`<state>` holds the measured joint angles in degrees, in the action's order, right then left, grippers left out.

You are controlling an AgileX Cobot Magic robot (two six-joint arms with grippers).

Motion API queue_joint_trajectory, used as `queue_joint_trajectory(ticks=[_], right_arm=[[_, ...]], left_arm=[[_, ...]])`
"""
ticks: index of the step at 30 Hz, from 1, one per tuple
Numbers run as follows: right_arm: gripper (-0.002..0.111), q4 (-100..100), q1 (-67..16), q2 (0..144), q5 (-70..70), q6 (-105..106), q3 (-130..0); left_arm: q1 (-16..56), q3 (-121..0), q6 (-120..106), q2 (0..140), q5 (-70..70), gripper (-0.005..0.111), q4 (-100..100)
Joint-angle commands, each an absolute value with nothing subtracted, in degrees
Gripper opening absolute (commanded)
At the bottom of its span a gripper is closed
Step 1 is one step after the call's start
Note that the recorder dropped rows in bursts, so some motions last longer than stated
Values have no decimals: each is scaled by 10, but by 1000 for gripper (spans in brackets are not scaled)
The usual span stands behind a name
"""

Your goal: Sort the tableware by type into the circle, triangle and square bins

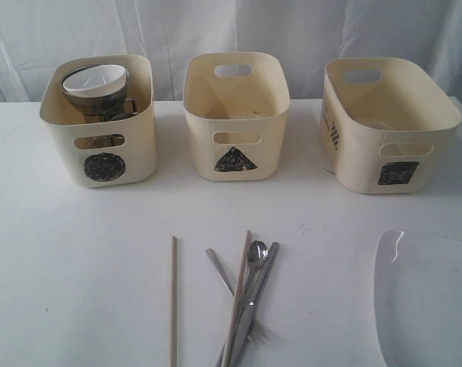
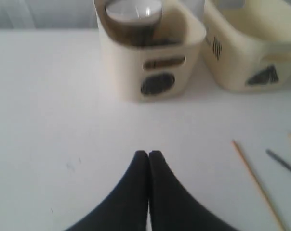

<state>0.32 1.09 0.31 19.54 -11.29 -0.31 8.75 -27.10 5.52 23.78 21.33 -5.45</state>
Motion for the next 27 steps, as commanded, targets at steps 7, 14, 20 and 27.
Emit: queue_joint_trajectory(ticks=[7,14,20,27], right_arm=[[0,4,11,0,193,-112,0],[0,4,11,0,193,-112,0],[0,4,11,0,193,-112,0],[0,4,11,0,193,-112,0]], left_arm=[[87,-261,65,234,415,0,-29],[80,-260,65,211,377,0,19],[-28,-260,60,111,389,0,12],[-67,-260,11,0,365,0,26]])
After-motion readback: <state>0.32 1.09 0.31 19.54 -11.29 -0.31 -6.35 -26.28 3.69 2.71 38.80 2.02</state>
